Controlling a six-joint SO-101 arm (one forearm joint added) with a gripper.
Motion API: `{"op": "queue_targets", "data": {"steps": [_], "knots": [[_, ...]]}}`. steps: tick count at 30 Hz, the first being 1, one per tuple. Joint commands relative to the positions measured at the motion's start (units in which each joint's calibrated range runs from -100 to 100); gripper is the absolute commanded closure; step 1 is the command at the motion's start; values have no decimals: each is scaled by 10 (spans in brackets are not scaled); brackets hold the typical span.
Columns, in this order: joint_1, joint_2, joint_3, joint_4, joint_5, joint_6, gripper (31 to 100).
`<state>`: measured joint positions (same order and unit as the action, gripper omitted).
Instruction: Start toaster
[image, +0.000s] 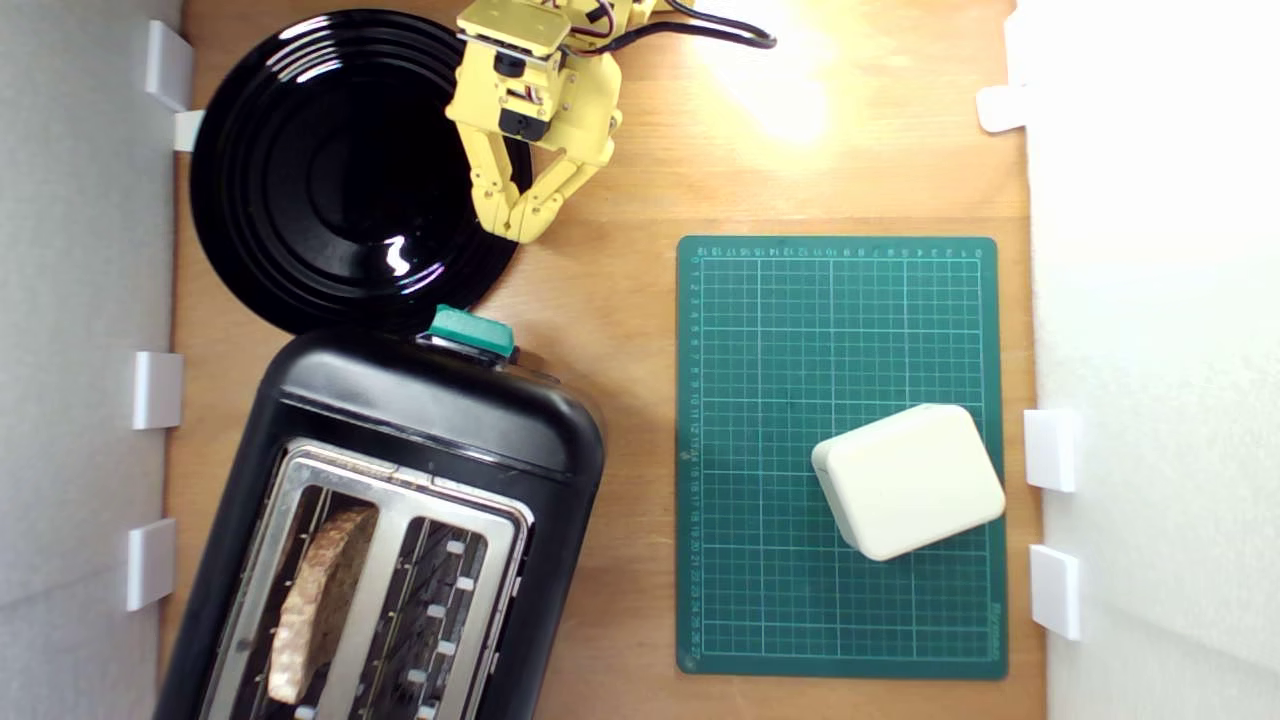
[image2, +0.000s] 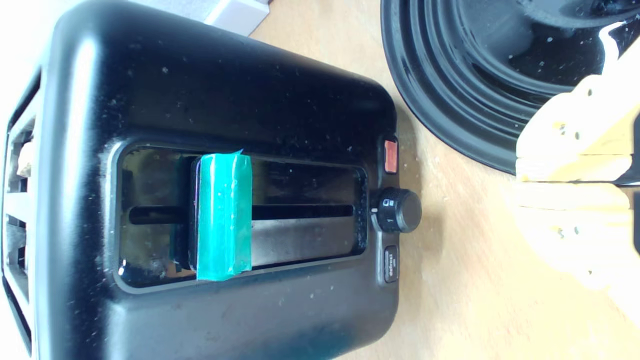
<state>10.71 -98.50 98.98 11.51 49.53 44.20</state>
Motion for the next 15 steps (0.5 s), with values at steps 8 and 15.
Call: {"op": "queue_targets", "data": {"steps": [8,15], "knots": [[14,2,6,16,-1,3,989],[14,58,-94,16,0,3,989]]}}
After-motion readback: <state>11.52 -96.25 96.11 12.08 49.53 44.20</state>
